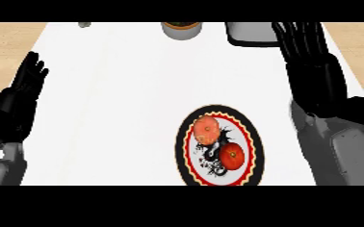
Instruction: Pick the tomato from the plate and place it in the pan
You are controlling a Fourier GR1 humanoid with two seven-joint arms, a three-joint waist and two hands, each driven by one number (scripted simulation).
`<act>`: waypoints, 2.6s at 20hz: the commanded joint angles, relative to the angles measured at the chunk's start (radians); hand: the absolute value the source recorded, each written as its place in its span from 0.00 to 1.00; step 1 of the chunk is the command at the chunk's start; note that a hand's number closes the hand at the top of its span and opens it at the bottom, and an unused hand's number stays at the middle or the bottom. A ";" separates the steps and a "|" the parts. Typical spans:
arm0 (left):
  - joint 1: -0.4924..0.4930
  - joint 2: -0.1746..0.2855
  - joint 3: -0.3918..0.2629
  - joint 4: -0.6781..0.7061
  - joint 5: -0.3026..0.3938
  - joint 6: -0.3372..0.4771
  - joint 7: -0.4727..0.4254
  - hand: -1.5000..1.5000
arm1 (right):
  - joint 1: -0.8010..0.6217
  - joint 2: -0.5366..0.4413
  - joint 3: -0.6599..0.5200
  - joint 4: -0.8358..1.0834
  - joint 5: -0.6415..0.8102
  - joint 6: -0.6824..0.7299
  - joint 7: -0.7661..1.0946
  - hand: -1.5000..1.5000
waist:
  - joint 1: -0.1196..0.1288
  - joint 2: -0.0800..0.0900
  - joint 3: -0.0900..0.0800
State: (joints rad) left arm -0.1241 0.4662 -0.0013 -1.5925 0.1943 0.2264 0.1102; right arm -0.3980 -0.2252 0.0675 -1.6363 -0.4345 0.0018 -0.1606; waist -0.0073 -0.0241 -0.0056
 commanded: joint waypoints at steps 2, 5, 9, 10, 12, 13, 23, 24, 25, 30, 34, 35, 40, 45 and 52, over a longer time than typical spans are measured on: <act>-0.028 0.008 -0.036 0.004 -0.011 -0.056 0.006 0.50 | 0.023 -0.064 0.027 0.139 0.061 0.020 0.092 0.00 | 0.007 0.030 0.005; -0.009 -0.006 -0.145 -0.036 -0.041 -0.111 0.001 0.50 | 0.070 -0.137 0.102 0.307 0.154 0.016 0.243 0.00 | 0.026 0.045 0.003; -0.020 -0.022 -0.179 -0.011 -0.029 -0.135 0.030 0.50 | 0.103 -0.385 0.255 0.339 0.569 -0.034 0.232 1.00 | -0.004 0.048 -0.005; 0.018 -0.048 -0.209 0.009 -0.041 -0.136 0.013 0.50 | 0.151 -0.273 0.233 0.373 0.565 -0.171 0.237 1.00 | -0.002 0.037 0.003; -0.036 -0.043 -0.209 0.000 -0.040 -0.141 0.075 0.50 | 0.202 -0.153 0.250 0.420 0.610 -0.305 0.175 0.00 | 0.002 0.030 0.007; -0.019 -0.071 -0.228 -0.002 -0.050 -0.132 0.053 0.50 | 0.272 -0.144 0.250 0.409 0.607 -0.327 0.143 0.00 | -0.006 0.026 0.006; -0.057 -0.065 -0.178 0.059 -0.069 -0.167 0.049 0.50 | 0.137 -0.331 0.397 0.242 0.763 -0.007 0.571 0.00 | 0.006 0.023 0.003; -0.044 -0.093 -0.216 0.002 -0.085 -0.143 0.078 0.50 | 0.101 -0.336 0.405 0.259 0.771 0.034 0.612 0.00 | 0.015 0.022 0.004; -0.041 -0.110 -0.236 0.026 -0.101 -0.138 0.067 0.50 | 0.082 -0.321 0.453 0.240 0.782 0.088 0.677 0.00 | 0.016 0.022 0.003; -0.047 -0.099 -0.232 0.037 -0.095 -0.170 0.054 0.50 | -0.061 -0.265 0.526 0.261 0.702 0.381 0.913 0.00 | 0.039 0.028 0.002; -0.038 -0.102 -0.216 0.029 -0.084 -0.178 0.050 0.50 | -0.143 -0.188 0.522 0.259 0.589 0.563 1.109 0.00 | 0.029 0.024 0.003; -0.060 -0.114 -0.217 0.050 -0.114 -0.151 0.057 0.50 | -0.160 -0.166 0.511 0.279 0.561 0.596 1.127 0.00 | 0.022 0.025 0.004; -0.028 -0.119 -0.204 -0.011 -0.103 -0.166 0.083 0.50 | -0.159 -0.079 0.521 0.230 0.515 0.629 1.311 0.00 | 0.011 0.021 0.005; -0.058 -0.142 -0.203 0.017 -0.129 -0.158 0.104 0.50 | -0.136 -0.055 0.588 0.254 0.603 0.575 1.335 0.00 | 0.006 0.022 0.005; -0.089 -0.148 -0.162 0.073 -0.129 -0.187 0.077 0.50 | -0.135 -0.102 0.565 0.298 0.624 0.612 1.264 0.00 | 0.004 0.026 0.005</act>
State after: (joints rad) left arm -0.1618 0.3404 -0.1763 -1.5790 0.0817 0.0366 0.1900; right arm -0.5055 -0.3056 0.6513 -1.3759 0.1827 0.5237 1.0246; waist 0.0005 -0.0018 -0.0007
